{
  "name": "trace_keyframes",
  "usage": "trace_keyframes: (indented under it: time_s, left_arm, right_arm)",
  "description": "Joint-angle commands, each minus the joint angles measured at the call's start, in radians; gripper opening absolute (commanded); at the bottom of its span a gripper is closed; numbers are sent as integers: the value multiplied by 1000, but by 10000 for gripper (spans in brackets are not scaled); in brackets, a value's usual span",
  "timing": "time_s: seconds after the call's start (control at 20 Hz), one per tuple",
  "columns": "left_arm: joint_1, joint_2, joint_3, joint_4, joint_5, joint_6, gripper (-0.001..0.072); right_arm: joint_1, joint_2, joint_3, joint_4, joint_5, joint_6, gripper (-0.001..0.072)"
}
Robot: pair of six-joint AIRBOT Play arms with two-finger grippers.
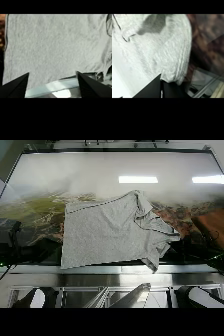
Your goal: Fold the shirts.
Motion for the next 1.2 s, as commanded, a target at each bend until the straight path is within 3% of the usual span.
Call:
trace_keyframes:
  time_s: [0.0, 0.15, 0.35, 0.65, 0.85, 0.9, 1.05, 1.15]
  left_arm:
    - [-12, -100, 43, 149, 60, -66, 716]
    - [-84, -279, 65, 190, 37, 0, 694]
    - [-184, -447, 91, 246, -54, 2, 695]
    - [-203, -560, 91, 256, -99, 2, 682]
    - [-207, -592, 90, 173, -106, 14, 53]
    - [-206, -595, 90, 132, -103, 44, 16]
    - [-183, -537, 97, -125, -45, 196, 15]
    - [-127, -441, 163, -362, 104, 292, 15]
  right_arm:
    - [8, -10, 0, 85, 13, -87, 18]
    - [9, -10, 0, 95, 46, -102, 18]
    - [8, -10, 0, 96, 73, -103, 18]
    - [8, -10, 0, 107, 78, -115, 18]
    - [8, -10, 0, 142, 92, -128, 18]
    - [8, -10, 0, 145, 99, -128, 18]
    - [5, -3, 1, 203, 191, -154, 16]
    - [-6, 30, 7, 418, 404, -225, 16]
